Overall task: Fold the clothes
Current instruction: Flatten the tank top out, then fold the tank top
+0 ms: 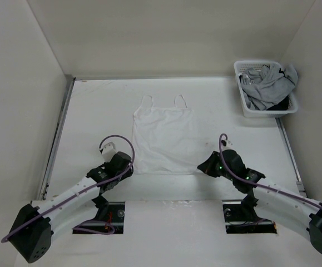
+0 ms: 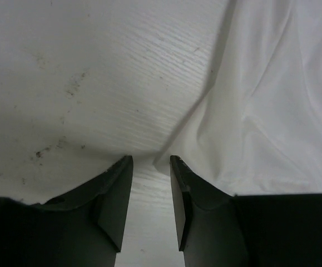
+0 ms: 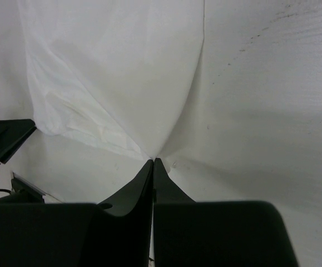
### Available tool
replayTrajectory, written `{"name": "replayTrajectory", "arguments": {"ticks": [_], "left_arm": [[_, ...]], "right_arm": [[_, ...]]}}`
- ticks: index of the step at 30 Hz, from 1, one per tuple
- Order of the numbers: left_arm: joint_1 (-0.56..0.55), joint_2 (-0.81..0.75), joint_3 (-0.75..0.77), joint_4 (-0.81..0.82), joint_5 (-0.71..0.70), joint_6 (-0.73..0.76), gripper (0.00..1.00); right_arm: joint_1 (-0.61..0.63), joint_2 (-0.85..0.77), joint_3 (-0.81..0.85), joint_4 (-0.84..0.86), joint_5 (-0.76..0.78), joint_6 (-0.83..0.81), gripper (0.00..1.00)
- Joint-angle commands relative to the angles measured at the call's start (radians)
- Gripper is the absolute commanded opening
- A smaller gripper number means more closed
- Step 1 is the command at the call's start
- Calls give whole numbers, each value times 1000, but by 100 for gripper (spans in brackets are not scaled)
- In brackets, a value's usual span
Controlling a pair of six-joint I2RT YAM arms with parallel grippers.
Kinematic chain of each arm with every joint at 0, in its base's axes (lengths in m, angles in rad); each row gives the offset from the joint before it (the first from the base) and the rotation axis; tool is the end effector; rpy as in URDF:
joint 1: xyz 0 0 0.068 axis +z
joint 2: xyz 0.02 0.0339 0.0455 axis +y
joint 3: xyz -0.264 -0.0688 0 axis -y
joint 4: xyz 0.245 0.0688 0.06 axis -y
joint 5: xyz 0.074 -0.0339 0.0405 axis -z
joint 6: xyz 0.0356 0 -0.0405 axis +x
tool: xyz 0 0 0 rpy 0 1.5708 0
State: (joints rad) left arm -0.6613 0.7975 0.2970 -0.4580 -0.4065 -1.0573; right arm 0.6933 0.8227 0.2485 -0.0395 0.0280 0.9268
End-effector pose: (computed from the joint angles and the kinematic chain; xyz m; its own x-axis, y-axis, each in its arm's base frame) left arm 0.1197 -0.0753 0.1502 -0.6524 -0.5061 -0.5642 -0.3735 0.8624 -0.3417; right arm 0.1301 0.1068 0.1612 -0.7627 0.4056 -0.5037 -0.0188 0.7647 0.6441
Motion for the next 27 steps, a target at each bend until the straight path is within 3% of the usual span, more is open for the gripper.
{"name": "replayTrajectory", "arguments": {"ticks": [1,4,6,10,19,27], "left_arm": [[7,66,31,99,14,11,31],[15,101,22,134,60,22,24],[22,92,16,125,72,23,14],[24,-36,39,18,92,10,3],[7,-409,105,-367,84,-110,0],[2,-371,214,-282,6,-80,0]], "right_arm": [[-1,-23,32,13,21,-13,2],[-1,-34,25,13,23,-8,2],[-1,-42,23,7,23,-3,2],[27,-89,15,-49,26,36,0],[205,-341,46,-388,141,159,0],[242,-269,113,-356,177,132,0]]}}
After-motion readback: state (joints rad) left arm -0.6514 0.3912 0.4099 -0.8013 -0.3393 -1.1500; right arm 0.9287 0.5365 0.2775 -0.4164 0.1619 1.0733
